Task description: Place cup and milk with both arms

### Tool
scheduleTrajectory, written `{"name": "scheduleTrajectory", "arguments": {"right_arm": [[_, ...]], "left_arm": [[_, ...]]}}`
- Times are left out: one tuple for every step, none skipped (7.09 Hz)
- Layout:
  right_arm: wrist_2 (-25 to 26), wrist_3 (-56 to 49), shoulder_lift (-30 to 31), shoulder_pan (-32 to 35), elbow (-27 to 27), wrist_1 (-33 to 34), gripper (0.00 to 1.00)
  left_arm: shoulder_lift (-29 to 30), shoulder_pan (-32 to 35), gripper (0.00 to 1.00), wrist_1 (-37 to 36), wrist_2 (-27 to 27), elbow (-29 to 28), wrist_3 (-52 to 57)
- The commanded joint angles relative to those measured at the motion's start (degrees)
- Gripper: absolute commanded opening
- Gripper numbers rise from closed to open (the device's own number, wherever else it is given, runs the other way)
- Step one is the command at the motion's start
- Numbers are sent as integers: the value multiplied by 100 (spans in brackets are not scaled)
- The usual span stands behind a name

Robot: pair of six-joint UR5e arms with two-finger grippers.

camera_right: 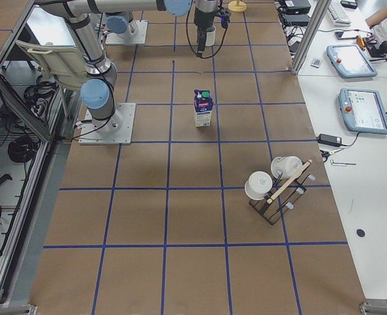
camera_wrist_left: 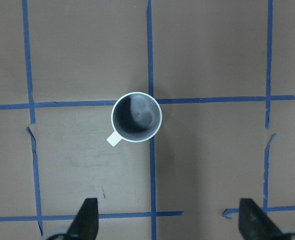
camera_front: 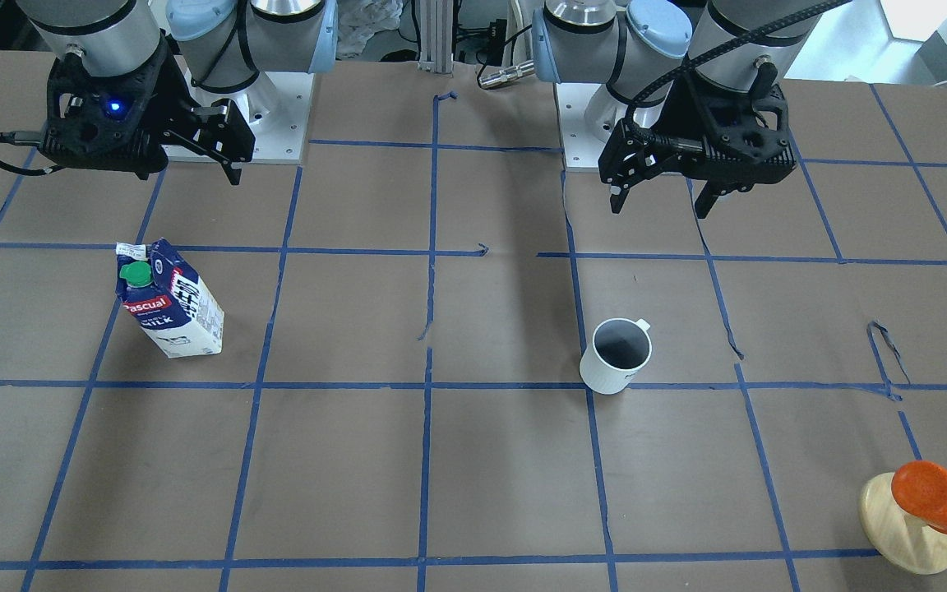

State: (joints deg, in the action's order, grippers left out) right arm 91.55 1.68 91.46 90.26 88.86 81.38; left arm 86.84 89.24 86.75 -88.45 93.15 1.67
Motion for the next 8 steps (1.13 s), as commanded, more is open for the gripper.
{"name": "scheduleTrajectory", "arguments": {"right_arm": [[-15, -10, 3, 9, -9, 70, 100], [11, -10, 3, 0, 0, 62, 100], [-6, -1, 3, 9, 0, 71, 100], [11, -10, 3, -17, 0, 62, 100], [3, -45, 3, 9, 0, 62, 100], [11, -45, 3, -9, 0, 71, 100], [12, -45, 3, -9, 0, 62, 100], [3, -45, 3, 9, 0, 71, 100]], "left_arm": [[0, -12, 100, 0, 3, 19, 0], [0, -12, 100, 0, -6, 19, 0], [9, -4, 100, -9, -6, 19, 0], [9, -3, 100, -9, -6, 19, 0], [9, -3, 100, -9, -6, 19, 0], [0, -12, 100, 0, -6, 28, 26], [9, -56, 100, 17, 3, 2, 44], [174, -169, 100, 18, 3, -25, 44]]}}
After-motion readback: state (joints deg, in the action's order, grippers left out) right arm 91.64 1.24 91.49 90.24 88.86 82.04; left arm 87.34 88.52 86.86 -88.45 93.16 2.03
